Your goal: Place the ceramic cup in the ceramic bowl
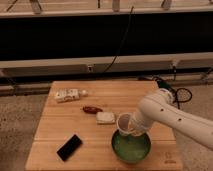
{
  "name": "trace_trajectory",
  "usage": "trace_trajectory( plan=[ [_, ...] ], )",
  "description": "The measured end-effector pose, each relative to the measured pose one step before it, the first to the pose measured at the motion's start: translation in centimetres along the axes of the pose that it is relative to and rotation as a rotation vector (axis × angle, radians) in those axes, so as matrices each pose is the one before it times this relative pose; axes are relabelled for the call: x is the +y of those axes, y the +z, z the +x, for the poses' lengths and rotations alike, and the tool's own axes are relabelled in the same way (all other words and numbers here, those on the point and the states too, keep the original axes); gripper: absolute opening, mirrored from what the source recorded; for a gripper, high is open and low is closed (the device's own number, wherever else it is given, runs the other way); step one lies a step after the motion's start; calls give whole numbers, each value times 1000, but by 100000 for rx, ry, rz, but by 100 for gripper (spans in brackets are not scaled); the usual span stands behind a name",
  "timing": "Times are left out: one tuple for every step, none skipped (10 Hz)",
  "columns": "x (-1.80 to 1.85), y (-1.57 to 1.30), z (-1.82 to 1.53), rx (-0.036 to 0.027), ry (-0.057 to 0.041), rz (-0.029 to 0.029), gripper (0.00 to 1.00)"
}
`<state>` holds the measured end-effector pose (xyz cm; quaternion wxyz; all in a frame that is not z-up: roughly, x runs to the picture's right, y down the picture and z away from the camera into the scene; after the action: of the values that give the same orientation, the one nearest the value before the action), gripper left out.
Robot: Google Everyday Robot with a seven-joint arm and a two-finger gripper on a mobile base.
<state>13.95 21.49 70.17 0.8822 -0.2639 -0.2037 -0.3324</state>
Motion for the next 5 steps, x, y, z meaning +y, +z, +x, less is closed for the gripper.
trace_trajectory(
  plan=[
    [20,23,-12,60,-87,-24,2],
    [24,27,-27,29,-182,0,2],
    [18,12,-23,11,-226,-41,2],
    [20,-12,-5,26,-171,-55,2],
    [20,-36,8,81,-141,-49,2]
  ],
)
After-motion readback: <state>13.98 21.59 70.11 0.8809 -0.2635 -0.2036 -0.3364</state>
